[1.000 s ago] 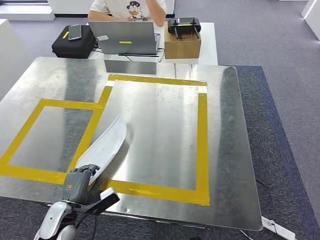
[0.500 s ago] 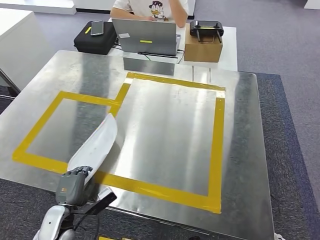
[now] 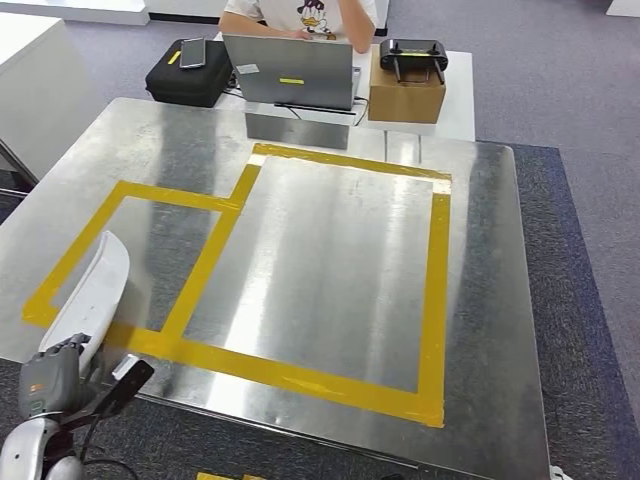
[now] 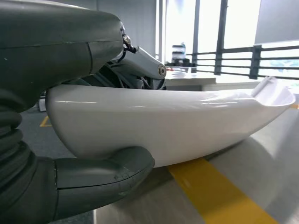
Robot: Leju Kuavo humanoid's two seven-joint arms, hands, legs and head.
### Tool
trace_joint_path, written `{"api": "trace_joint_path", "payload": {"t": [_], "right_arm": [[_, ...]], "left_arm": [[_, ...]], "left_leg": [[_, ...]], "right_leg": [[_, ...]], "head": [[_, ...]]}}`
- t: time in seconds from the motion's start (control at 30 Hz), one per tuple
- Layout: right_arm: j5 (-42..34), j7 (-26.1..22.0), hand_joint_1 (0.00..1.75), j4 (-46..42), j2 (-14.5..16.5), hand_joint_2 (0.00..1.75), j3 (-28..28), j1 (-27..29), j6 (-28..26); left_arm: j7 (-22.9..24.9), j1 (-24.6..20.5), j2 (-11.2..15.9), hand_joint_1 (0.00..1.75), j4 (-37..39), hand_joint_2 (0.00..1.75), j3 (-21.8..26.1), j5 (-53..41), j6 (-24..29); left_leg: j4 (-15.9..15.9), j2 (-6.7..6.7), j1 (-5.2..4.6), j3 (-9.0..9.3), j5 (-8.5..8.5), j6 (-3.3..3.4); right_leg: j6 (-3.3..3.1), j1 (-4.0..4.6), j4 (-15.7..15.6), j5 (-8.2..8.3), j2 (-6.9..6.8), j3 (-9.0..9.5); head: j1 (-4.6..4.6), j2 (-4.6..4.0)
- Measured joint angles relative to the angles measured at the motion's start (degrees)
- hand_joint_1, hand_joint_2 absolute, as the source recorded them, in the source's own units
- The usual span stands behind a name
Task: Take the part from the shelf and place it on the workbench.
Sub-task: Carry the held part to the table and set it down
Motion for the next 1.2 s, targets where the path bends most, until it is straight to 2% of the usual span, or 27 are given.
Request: {"api": "trace_joint_path", "payload": {"t": [0.2,0.47,0.63,0.8,1.07,1.2], "right_arm": [[-0.12,-0.21,0.0,-0.01,0.0,0.0,0.0,0.02,-0.03],[-0.19,-0.26,0.0,-0.01,0.0,0.0,0.0,0.02,-0.03],[-0.17,-0.25,0.0,-0.01,0.0,0.0,0.0,0.01,-0.03],[0.11,-0.07,0.0,-0.03,0.0,0.0,0.0,-0.02,-0.03],[0.3,0.01,0.0,-0.05,0.0,0.0,0.0,-0.02,-0.07],[0.78,-0.02,0.0,-0.13,-0.02,0.0,0.0,-0.07,-0.19]], "left_arm": [[-1.44,0.27,-0.06,1.47,0.18,1.75,5.68,1.03,0.24],[-1.8,0.15,-0.11,1.47,0.92,1.75,8.04,0.81,0.28],[-2.4,-0.33,-0.11,1.47,2.14,1.75,8.35,0.54,0.38],[-5.37,-1.16,-0.39,1.47,3.07,1.75,7.72,0.22,0.48],[-6.38,-1.69,-0.89,1.47,3.55,1.75,7.03,-0.03,0.74],[-9.39,-1.71,-1.01,1.47,3.5,1.75,4.88,0.21,0.73]], "left_leg": [[0.0,-0.01,0.12,-0.05,-0.01,-0.01],[0.0,-0.01,0.13,-0.08,-0.02,-0.02],[0.0,-0.01,0.13,-0.08,-0.02,-0.02],[0.0,-0.01,0.13,-0.08,-0.03,-0.02],[0.0,-0.01,0.13,-0.09,-0.03,-0.02],[0.0,-0.01,0.13,-0.09,-0.04,-0.02]], "right_leg": [[-0.05,0.14,0.01,-0.07,-0.02,-0.02],[-0.09,0.15,0.0,-0.11,-0.02,-0.05],[-0.09,0.14,0.0,-0.11,-0.02,-0.1],[-0.07,0.14,0.0,-0.12,-0.03,-0.21],[-0.08,0.15,0.0,-0.12,-0.03,-0.09],[-0.08,0.14,0.0,-0.13,-0.03,-0.18]], "head": [[0.0,0.0],[0.01,0.0],[0.01,0.0],[0.01,0.0],[0.01,0.0],[0.01,0.0]]}}
